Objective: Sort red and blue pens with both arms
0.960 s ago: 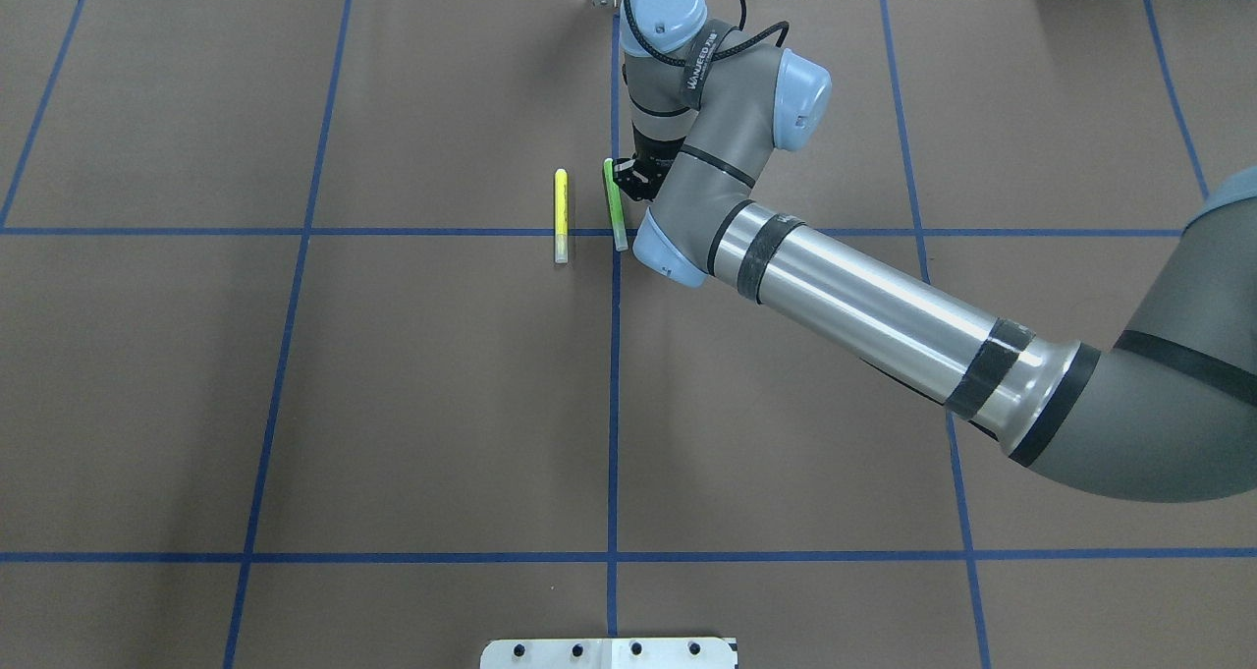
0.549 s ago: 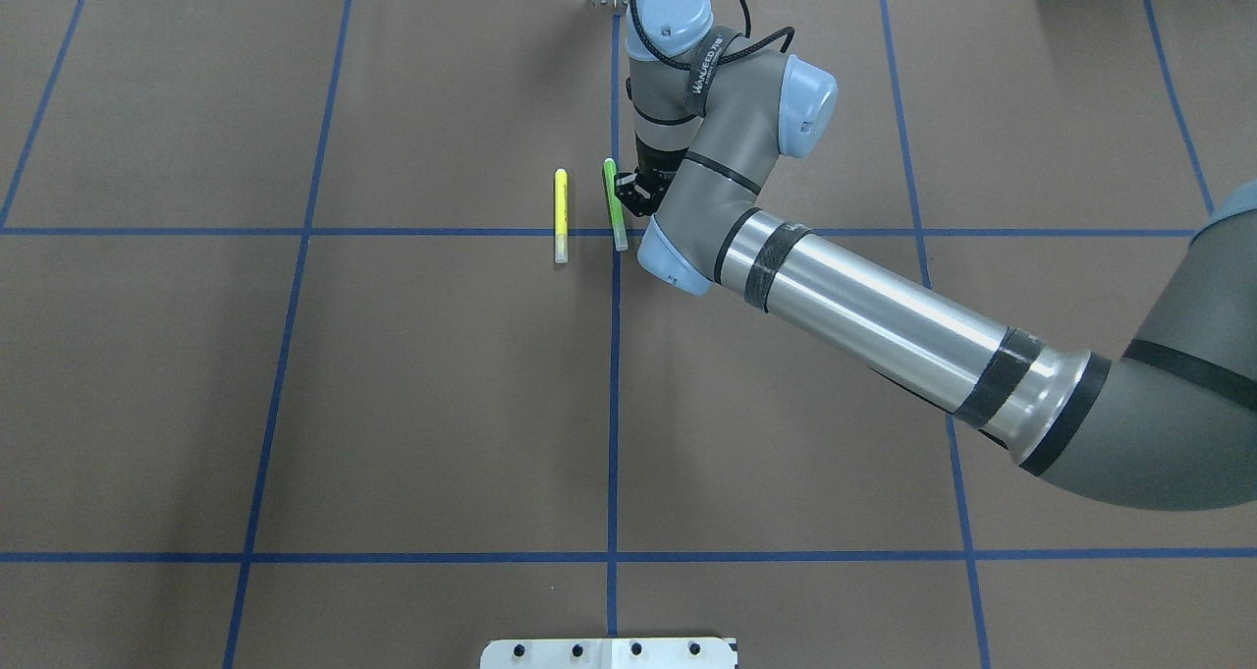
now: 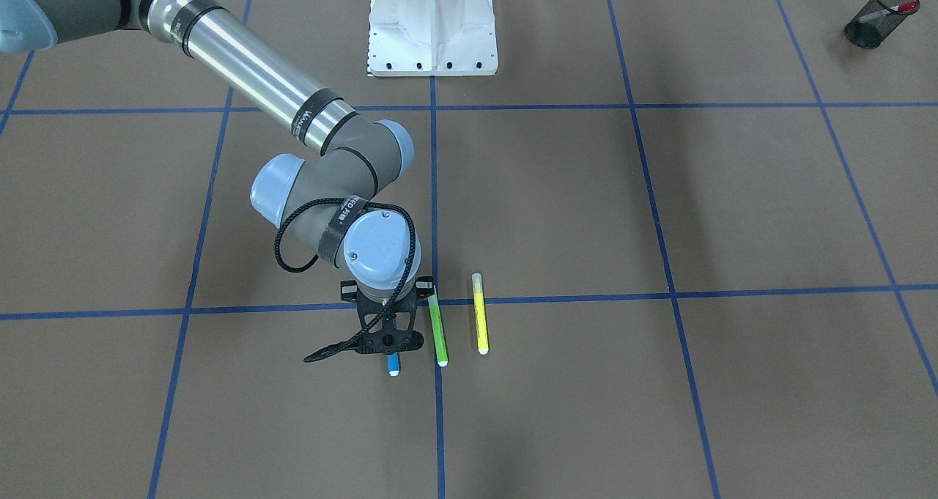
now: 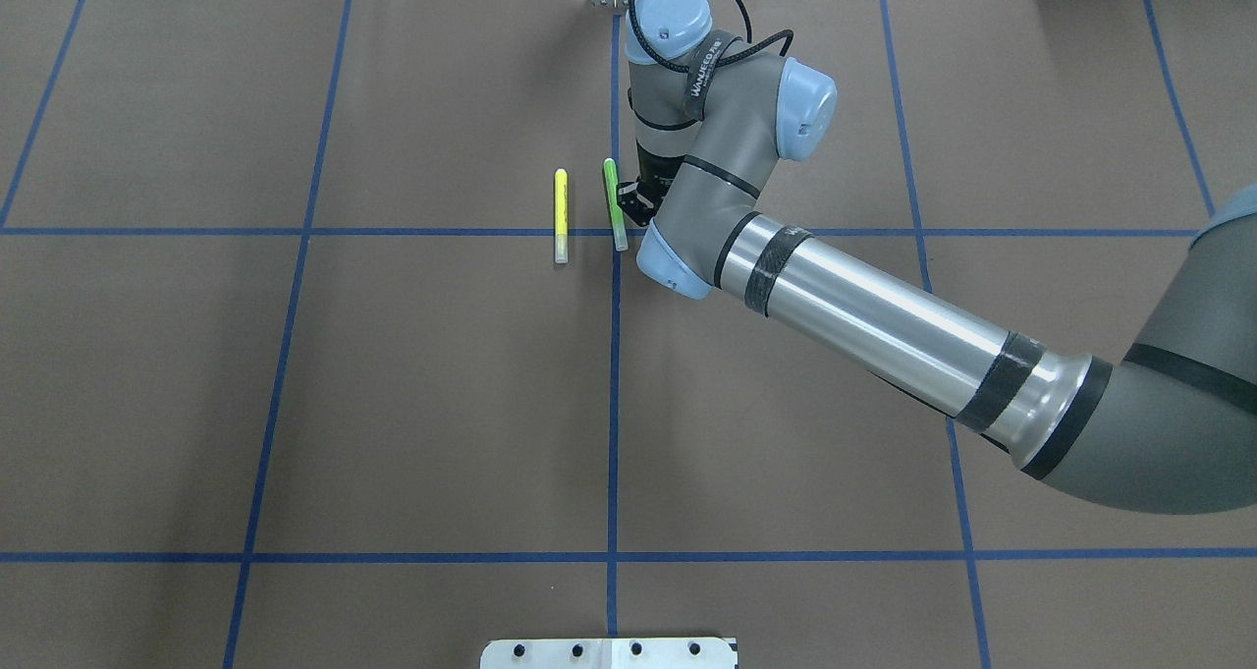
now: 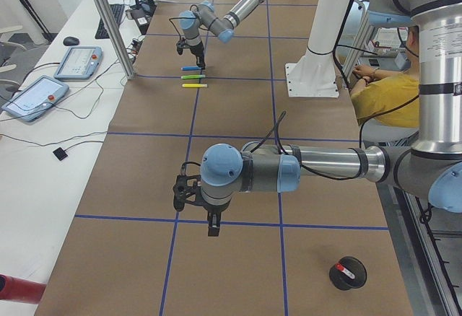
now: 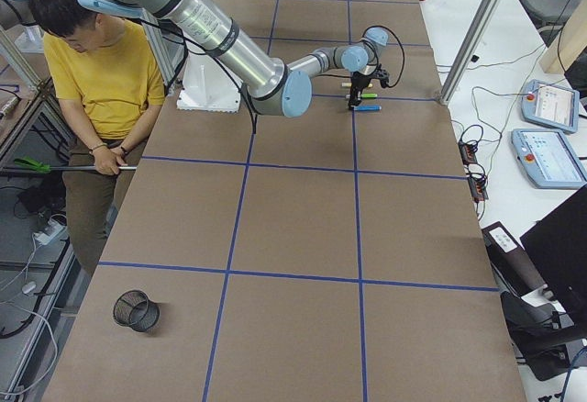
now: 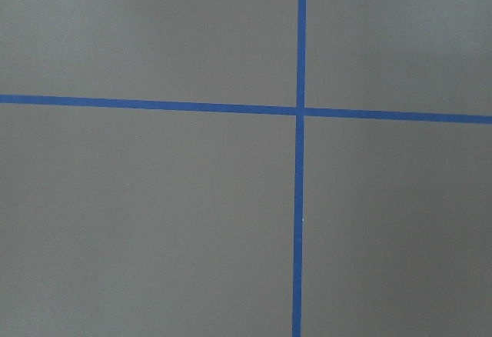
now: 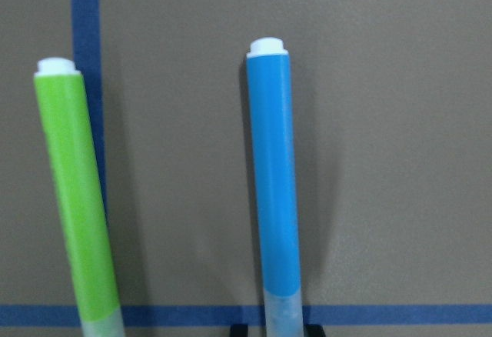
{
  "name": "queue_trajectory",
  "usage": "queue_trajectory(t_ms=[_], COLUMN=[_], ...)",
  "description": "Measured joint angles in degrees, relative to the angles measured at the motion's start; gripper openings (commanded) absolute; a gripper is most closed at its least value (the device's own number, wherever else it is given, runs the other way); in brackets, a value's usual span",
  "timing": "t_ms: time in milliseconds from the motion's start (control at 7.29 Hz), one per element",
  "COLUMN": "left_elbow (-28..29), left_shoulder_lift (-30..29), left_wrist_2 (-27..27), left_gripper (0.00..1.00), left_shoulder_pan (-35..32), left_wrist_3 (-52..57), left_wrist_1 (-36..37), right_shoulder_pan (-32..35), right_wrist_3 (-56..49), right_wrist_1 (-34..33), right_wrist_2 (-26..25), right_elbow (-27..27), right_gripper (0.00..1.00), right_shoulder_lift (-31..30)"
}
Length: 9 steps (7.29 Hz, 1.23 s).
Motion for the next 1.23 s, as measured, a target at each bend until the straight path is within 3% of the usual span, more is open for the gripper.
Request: queue_trajectory(t_ms=[686,823,960,1235], left_elbow=[-0.12,-0.13,-0.13,-0.19], left_shoulder_lift=[0.00,0.00,0.00,0.00], left_wrist_2=[-0.02,-0.02,-0.03,-0.02], left_gripper=[0.99,1.00,0.99,1.00], left_shoulder_pan=[0.00,0.00,0.00,0.00], left_wrist_3=[0.00,0.00,0.00,0.00], left_wrist_1=[0.00,0.00,0.00,0.01], right_shoulder_pan=[-0.13,-0.18,-0.22,-0.27], right_wrist_3=[-0.41,-0.45,-0.46,-0.49], right_wrist_1=[-0.11,-0.11,-0.11,-0.13], right_wrist_2=[-0.03,-0.03,-0.03,-0.03], right_elbow=[0.07,0.07,0.07,0.22], right_gripper=[0.30,0.25,0.03,0.00], right_shoulder_lift=[-0.41,-0.42,-0.42,-0.48])
